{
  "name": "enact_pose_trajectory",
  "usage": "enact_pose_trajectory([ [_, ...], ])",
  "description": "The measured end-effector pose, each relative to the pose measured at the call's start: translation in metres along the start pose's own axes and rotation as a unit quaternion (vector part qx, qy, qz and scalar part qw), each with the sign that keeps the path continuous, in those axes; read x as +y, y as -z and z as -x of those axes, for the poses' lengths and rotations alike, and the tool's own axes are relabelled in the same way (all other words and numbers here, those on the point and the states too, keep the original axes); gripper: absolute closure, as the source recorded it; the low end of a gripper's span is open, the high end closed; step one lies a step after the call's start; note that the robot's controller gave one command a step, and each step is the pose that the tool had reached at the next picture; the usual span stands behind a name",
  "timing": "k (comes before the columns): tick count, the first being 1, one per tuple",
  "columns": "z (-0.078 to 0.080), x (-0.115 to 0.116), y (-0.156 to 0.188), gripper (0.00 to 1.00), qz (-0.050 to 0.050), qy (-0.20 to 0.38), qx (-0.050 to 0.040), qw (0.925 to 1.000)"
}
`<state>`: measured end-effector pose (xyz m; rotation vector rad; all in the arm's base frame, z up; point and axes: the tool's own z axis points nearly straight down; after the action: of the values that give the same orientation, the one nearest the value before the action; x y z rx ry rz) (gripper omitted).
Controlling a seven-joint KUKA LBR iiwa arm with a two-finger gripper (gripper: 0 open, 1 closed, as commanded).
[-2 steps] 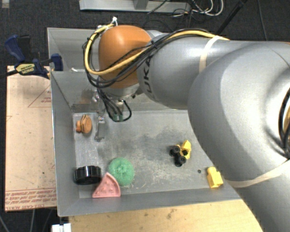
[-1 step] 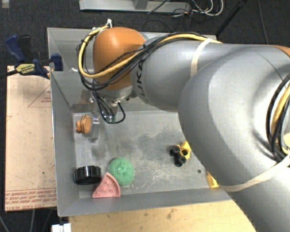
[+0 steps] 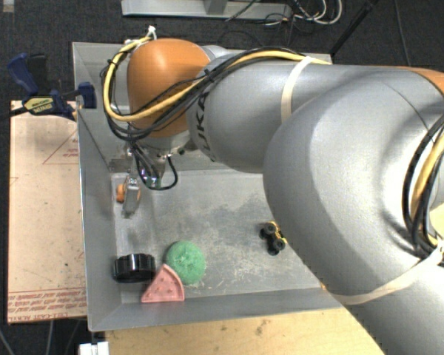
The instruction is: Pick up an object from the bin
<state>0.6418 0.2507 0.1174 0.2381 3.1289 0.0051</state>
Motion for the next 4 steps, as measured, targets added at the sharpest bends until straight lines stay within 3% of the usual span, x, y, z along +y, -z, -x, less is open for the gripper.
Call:
enact_pose_trajectory([
  [1, -0.0069, 0.0009, -0.0505, 0.0, -0.002, -0.017, 0.0033, 0.9998],
  [2, -0.0112, -0.0044, -0.0478, 1.0, -0.001, -0.121, 0.0017, 0.9927],
  [4, -0.0117, -0.0047, -0.0456, 1.0, -0.002, -0.121, 0.002, 0.9927],
])
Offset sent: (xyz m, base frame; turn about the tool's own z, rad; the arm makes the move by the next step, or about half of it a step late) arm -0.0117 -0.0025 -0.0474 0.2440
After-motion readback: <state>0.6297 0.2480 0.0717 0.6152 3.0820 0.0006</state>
